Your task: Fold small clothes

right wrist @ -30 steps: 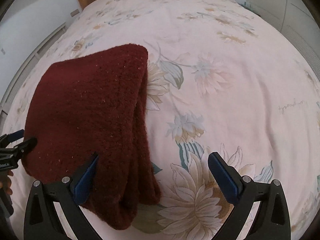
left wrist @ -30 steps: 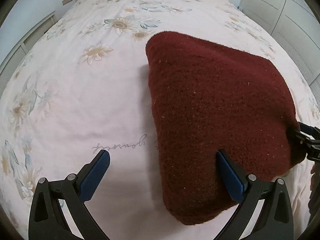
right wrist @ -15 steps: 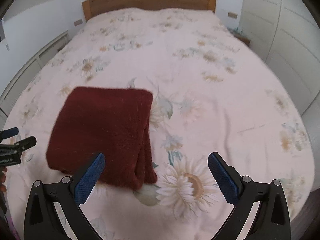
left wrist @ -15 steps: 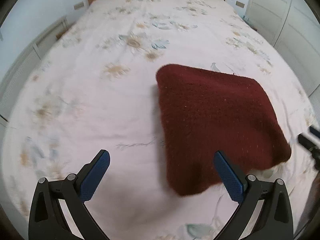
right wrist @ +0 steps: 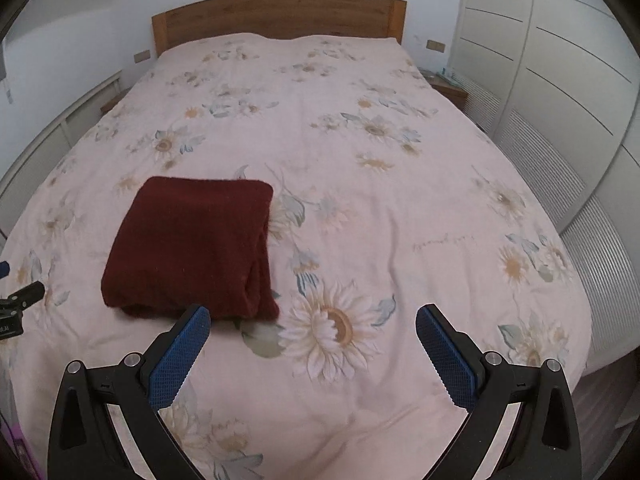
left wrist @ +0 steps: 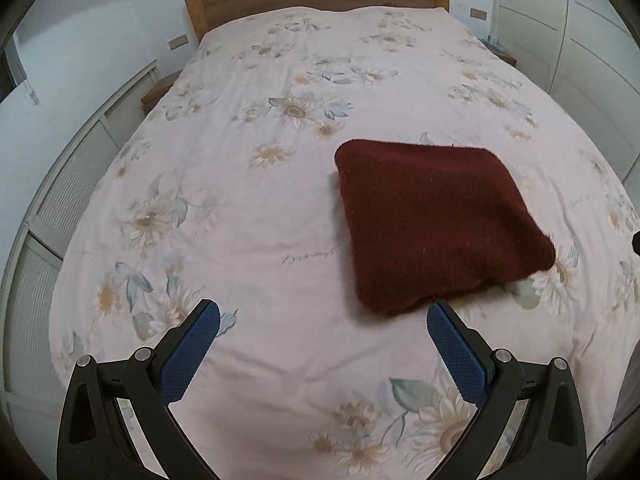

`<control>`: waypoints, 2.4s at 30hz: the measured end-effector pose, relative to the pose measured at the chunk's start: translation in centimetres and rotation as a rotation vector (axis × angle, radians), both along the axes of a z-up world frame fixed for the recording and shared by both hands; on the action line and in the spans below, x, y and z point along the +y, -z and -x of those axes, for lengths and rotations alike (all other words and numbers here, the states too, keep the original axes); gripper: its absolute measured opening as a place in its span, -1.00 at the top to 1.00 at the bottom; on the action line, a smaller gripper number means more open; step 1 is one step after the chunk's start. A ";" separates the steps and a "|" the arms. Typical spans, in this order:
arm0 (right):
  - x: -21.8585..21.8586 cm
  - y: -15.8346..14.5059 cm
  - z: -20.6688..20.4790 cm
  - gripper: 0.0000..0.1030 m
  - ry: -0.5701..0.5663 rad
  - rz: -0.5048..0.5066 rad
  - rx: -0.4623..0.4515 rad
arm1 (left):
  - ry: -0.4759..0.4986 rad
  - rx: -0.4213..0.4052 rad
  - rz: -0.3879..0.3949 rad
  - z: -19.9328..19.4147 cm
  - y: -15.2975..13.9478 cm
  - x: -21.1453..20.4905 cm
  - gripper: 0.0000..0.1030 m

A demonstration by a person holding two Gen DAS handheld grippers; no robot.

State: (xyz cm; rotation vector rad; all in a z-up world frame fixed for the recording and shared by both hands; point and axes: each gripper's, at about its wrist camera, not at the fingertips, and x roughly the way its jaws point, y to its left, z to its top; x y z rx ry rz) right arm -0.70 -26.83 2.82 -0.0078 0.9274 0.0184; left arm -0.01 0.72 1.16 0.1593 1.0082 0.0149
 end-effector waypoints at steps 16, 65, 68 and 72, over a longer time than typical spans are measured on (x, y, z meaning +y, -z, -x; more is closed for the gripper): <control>-0.2 0.7 0.8 -0.99 0.004 -0.001 0.029 | -0.001 -0.011 -0.008 1.7 -0.4 -0.4 -0.98; -0.3 0.3 1.5 -0.99 -0.019 0.032 0.038 | -0.005 0.021 -0.011 1.5 0.5 -1.2 -0.98; -0.3 0.4 1.5 -0.99 -0.021 0.039 0.045 | -0.006 0.022 -0.011 1.5 0.5 -1.3 -0.98; -0.4 0.4 1.6 -0.99 -0.022 0.038 0.046 | -0.001 0.020 -0.011 1.5 0.5 -1.2 -0.98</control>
